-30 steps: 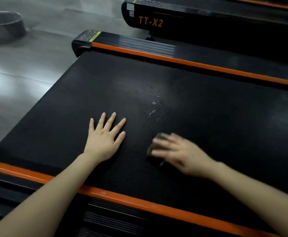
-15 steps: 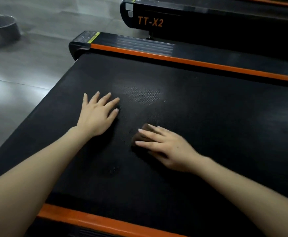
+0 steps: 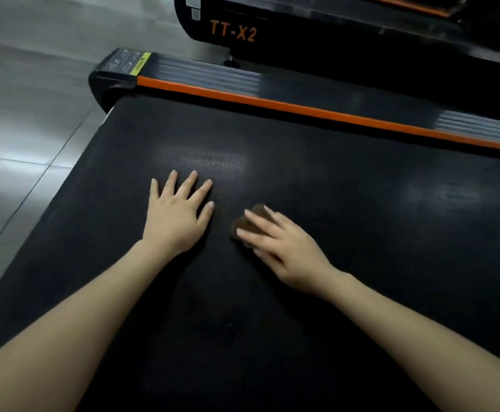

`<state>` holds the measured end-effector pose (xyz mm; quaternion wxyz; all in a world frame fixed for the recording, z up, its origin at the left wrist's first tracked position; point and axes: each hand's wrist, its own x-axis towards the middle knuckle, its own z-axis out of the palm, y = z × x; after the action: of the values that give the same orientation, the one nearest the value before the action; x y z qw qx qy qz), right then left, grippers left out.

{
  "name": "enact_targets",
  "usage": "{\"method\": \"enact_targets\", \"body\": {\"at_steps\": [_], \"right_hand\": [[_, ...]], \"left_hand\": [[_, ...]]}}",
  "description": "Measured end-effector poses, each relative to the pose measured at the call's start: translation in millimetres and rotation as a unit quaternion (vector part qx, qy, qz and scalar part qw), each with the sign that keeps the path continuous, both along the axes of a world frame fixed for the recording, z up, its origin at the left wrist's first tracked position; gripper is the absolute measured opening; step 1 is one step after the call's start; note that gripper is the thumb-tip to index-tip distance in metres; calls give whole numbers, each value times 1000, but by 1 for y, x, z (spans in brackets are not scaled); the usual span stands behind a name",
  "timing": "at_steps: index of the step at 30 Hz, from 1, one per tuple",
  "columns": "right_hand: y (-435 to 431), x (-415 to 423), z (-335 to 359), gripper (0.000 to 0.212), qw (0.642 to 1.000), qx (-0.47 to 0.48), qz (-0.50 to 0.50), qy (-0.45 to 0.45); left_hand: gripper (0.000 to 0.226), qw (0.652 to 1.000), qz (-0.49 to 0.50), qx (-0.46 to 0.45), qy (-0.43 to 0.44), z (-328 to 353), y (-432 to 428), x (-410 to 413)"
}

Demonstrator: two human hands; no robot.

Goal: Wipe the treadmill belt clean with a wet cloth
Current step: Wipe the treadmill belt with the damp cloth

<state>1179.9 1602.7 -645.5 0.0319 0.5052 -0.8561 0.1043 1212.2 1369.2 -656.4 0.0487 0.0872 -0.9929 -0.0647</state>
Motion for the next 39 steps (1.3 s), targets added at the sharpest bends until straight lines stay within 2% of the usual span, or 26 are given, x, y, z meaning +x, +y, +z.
{"method": "enact_targets", "body": {"at_steps": [2,3,5,7,8,9,10,11,14,16,18,19,21,23,24,25,27,31,33,34,35,36,38,39], "right_hand": [[41,-17,5,41,999,17,36,10],[59,-31,5,42,1000,20,0,12],[80,-66,5,42,984,6,-178,-9],[67,-96,5,42,919,-18,-393,-28],[50,-105,7,43,888,-16,-458,-24],[30,-110,7,44,874,-6,-486,-14],[8,-111,5,45,877,-4,-480,-9],[-14,-107,2,45,897,-4,-443,-10],[-52,-64,-6,45,977,-17,-210,16],[-35,-42,-4,43,997,-1,-72,9],[-3,-55,0,43,1000,15,-19,19],[12,-72,0,42,998,12,-49,23],[26,-113,4,40,978,-10,-209,9],[11,-149,7,42,924,-7,-381,-28],[-5,-160,8,42,906,0,-423,-29],[-24,-167,7,43,900,5,-435,-23],[-62,-165,3,43,916,1,-400,-16],[-95,-123,-5,43,981,-14,-193,-20],[-75,-123,0,43,997,4,-78,-16],[-64,-136,1,43,998,8,-61,-3],[-55,-154,2,43,996,8,-90,9],[-48,-173,4,42,987,8,-161,5],[-48,-205,7,43,938,9,-344,-35],[-58,-210,8,44,916,6,-400,-43]], "left_hand": [[56,1000,2,2,2,0,1,0],[54,1000,3,3,-1,-1,2,1],[54,1000,6,4,-6,-3,4,1],[58,1000,9,4,-2,-3,6,1],[61,1000,11,6,-2,-2,6,1],[63,1000,13,8,-4,-2,6,1],[63,1000,13,8,-5,-1,6,1],[61,1000,12,8,-7,-2,6,0],[66,1000,8,8,-9,-2,4,1],[68,1000,5,5,-11,-2,3,1],[67,1000,5,8,-12,-2,3,1],[67,1000,6,9,-15,-2,3,2],[66,1000,8,9,-16,-1,4,2],[64,1000,10,12,-15,0,4,2],[63,1000,10,13,-15,0,4,1],[62,1000,10,12,-14,0,4,1],[60,1000,8,5,-14,-1,3,0],[60,1000,2,-7,-22,-4,1,-1],[59,1000,2,-10,-20,-4,1,0],[58,1000,2,-10,-17,-4,1,0],[58,1000,1,-9,-15,-3,1,0],[57,1000,1,-8,-14,-3,2,0],[57,1000,1,-6,-11,-3,2,0],[57,1000,1,-7,-11,-3,2,-1]]}}
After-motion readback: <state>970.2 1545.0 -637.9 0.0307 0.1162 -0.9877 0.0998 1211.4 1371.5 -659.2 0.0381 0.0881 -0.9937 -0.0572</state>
